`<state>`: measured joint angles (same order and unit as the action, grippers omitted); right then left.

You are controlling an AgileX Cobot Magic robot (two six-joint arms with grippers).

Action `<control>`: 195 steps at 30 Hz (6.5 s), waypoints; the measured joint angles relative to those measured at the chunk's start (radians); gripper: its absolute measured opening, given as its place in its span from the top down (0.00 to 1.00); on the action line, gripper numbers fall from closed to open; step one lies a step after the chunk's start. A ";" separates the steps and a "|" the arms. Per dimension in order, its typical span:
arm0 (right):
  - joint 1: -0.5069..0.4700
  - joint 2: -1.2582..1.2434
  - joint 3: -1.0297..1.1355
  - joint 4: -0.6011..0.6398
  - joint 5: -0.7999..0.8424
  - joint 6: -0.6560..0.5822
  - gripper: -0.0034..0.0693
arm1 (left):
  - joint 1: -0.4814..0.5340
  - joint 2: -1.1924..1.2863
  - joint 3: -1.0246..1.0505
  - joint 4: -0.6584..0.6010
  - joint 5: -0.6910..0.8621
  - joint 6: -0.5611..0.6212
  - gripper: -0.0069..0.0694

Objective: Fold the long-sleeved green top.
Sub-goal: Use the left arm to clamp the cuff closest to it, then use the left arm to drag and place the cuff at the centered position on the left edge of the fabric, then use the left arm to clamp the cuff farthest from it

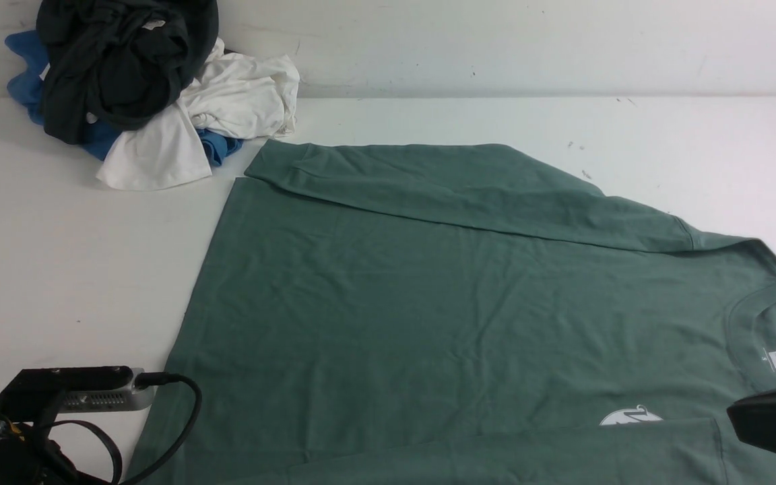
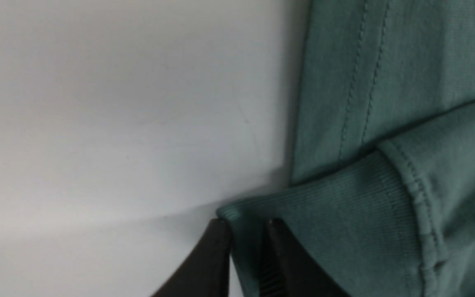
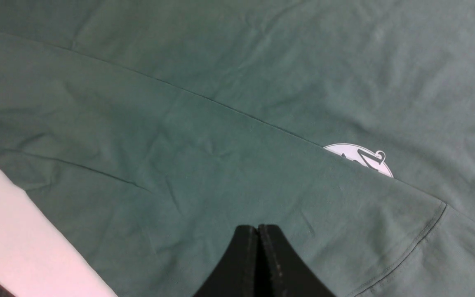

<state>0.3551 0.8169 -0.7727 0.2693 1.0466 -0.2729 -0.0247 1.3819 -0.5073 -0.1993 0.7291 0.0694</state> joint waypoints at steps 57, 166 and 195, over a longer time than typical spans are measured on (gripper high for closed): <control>0.000 0.000 0.000 -0.007 -0.023 0.002 0.97 | 0.001 -0.076 -0.040 -0.025 0.049 0.011 0.89; -0.101 0.570 -0.007 -0.605 -0.151 0.682 0.91 | -0.202 0.607 -1.096 0.132 0.184 0.141 0.77; -0.101 0.591 -0.292 -0.489 -0.228 0.558 0.56 | -0.091 1.123 -1.734 0.014 -0.060 -0.090 0.37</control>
<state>0.2542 1.4077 -1.0651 -0.2194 0.8183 0.2849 -0.1157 2.5051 -2.2409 -0.1854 0.6689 -0.0204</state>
